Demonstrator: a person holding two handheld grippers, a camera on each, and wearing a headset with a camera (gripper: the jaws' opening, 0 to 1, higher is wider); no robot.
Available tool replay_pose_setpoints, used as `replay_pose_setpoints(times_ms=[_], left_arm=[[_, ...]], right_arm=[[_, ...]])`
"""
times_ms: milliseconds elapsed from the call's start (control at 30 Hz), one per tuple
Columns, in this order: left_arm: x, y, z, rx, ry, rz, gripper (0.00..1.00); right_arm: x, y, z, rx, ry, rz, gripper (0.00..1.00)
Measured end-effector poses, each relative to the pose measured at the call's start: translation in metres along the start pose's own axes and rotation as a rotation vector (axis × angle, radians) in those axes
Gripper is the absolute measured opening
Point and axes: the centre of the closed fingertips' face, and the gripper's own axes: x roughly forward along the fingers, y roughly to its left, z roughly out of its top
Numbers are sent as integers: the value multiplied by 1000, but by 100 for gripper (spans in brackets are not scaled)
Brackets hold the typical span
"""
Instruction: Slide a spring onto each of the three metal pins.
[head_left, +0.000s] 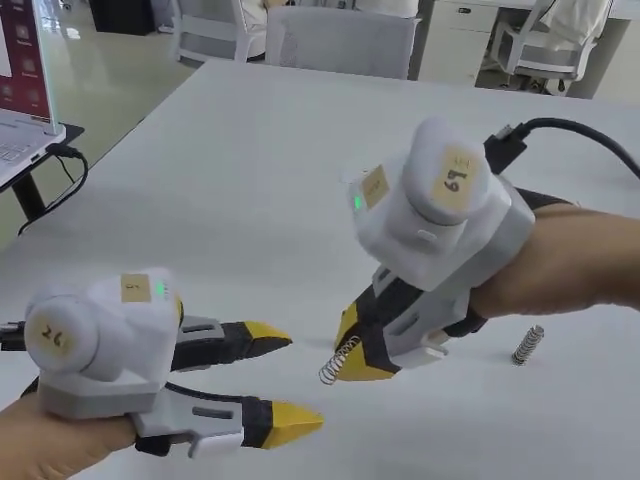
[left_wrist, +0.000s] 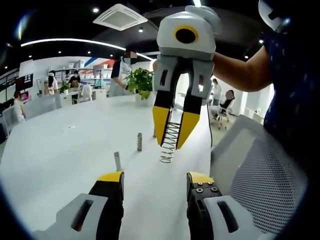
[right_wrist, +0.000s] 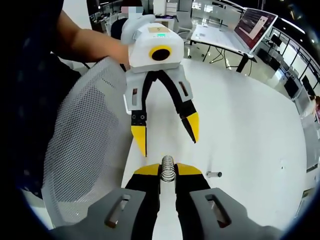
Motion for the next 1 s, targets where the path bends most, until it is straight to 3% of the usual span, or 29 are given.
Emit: replay_pose_setpoints(times_ms=[467,1000], left_arm=[[-3,13,-1,-22,-6,65,59],[-6,22,-4,-35,-7,96,64]], right_arm=[[-9,-13,-13,23,23,-32,8],[-20,-58,-30,56,90,-101,8]])
